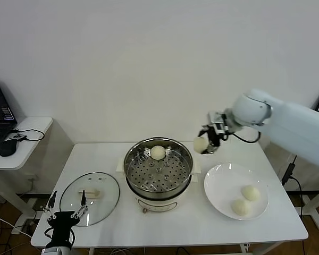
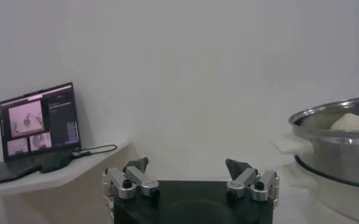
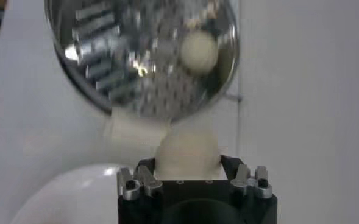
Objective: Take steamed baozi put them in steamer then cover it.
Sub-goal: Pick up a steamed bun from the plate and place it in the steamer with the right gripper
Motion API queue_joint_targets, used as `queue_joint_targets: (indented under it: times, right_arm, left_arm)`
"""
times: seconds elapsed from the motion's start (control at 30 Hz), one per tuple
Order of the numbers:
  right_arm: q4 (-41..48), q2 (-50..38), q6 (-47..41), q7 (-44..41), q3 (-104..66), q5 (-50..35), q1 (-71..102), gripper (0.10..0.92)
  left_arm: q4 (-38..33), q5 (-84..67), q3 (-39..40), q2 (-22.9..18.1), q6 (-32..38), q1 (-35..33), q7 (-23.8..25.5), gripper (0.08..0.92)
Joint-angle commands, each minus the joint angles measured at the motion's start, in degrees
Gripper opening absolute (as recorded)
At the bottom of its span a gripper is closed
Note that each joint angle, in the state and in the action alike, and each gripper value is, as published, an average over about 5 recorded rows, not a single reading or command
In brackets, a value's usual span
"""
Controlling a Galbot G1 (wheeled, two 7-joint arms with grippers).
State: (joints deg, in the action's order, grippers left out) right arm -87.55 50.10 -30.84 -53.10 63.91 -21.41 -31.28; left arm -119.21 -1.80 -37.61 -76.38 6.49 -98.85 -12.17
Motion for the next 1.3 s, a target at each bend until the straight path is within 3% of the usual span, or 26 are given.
queue_joint_targets:
  times: [0.03,0.3,0.83,0.97,1.07,1.3]
  right_arm:
    - [6.9,18.4,-5.8,6.0,4.6,-8.3,-0.3,0.687]
    - [13.6,25.6,-7.0,7.8,4.9,-6.5,5.0,0.687]
    - [22.2,31.4,-7.9,10.5,5.0,-2.9,10.3,0.689]
    - [21.6,30.7,-8.1,9.8,5.1,-2.8,10.3,0.703]
    - [19.6,28.8,-8.0,7.7,4.3,-3.1,8.9,0.758]
    - [9.3,18.0,-5.6,-1.7,5.7,-4.0,-2.3,0.822]
  left_arm:
    - [0.0,0.0,-0.4,0.0,0.1,0.0,0.2,0.823]
    - [0.0,-0.4,-1.2,-0.3,0.2,0.2,0.4,0.823]
    - [1.3,-1.2,-0.9,-0.3,0.7,1.4,0.6,0.823]
    - [1.3,-1.2,-0.9,-0.3,0.8,1.5,0.6,0.823]
    - [1.2,-1.2,-0.9,-0.3,0.7,1.6,0.6,0.823]
    - [1.4,-1.3,-0.9,0.0,0.6,2.1,0.6,0.823]
